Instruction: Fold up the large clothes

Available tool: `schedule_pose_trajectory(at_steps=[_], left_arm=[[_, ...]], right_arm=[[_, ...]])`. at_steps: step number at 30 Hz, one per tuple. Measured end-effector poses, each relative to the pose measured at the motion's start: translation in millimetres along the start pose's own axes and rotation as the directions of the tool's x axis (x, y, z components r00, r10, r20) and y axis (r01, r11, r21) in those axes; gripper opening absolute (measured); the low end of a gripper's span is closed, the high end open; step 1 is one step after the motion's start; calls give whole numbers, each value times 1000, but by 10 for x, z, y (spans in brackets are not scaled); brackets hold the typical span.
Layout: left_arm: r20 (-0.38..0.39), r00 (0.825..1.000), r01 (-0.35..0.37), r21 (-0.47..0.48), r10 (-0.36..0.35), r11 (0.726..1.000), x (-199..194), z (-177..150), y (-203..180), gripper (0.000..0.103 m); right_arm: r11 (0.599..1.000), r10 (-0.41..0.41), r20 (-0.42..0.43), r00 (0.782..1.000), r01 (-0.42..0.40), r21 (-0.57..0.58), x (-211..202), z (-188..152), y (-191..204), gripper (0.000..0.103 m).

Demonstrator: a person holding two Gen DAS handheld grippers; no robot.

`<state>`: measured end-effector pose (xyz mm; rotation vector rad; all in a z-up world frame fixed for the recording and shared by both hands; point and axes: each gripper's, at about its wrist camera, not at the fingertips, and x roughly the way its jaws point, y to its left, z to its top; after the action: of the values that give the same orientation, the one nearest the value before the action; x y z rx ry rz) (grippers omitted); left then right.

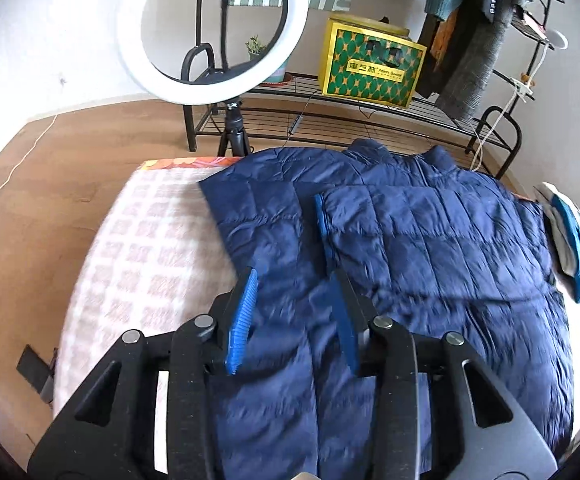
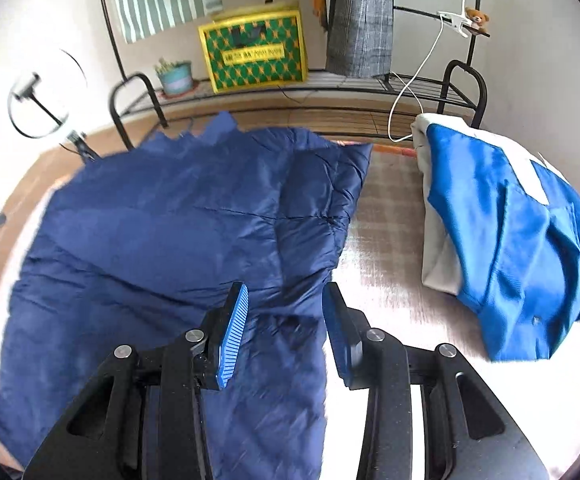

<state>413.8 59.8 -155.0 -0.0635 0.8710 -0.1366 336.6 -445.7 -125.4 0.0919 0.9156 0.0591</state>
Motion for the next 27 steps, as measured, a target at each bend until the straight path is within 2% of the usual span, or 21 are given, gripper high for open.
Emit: schedule_pose_trajectory(at_steps=[7, 10, 13, 19, 21, 22, 27], left_arm=[[22, 999, 44, -64, -42, 997, -791, -472, 248, 39], [8, 998, 56, -77, -56, 995, -1048, -766, 366, 40], [-18, 999, 44, -86, -46, 995, -1258, -1109, 495, 49], [-98, 991, 70, -156, -86, 985, -1389, -1721, 711, 52], [-139, 986, 70, -183, -96, 981, -1358, -1932, 776, 52], [-154, 983, 73, -195, -103, 978, -1342, -2015, 795, 52], [-222, 963, 90, -276, -155, 957, -1241, -2476, 936, 52]], right_arm=[[999, 46, 67, 997, -48, 20, -796, -280, 74, 37], [997, 67, 71, 995, -69, 32, -1060, -478, 78, 45], [998, 67, 70, 995, -68, 18, -1254, -727, 120, 46], [993, 110, 14, 994, -111, 46, -1403, -1233, 90, 47], [991, 118, 0, 993, -118, 63, -1419, -1394, 67, 59], [990, 119, -5, 993, -118, 74, -1423, -1488, 44, 61], [992, 103, -58, 993, -98, 74, -1438, -1835, 18, 62]])
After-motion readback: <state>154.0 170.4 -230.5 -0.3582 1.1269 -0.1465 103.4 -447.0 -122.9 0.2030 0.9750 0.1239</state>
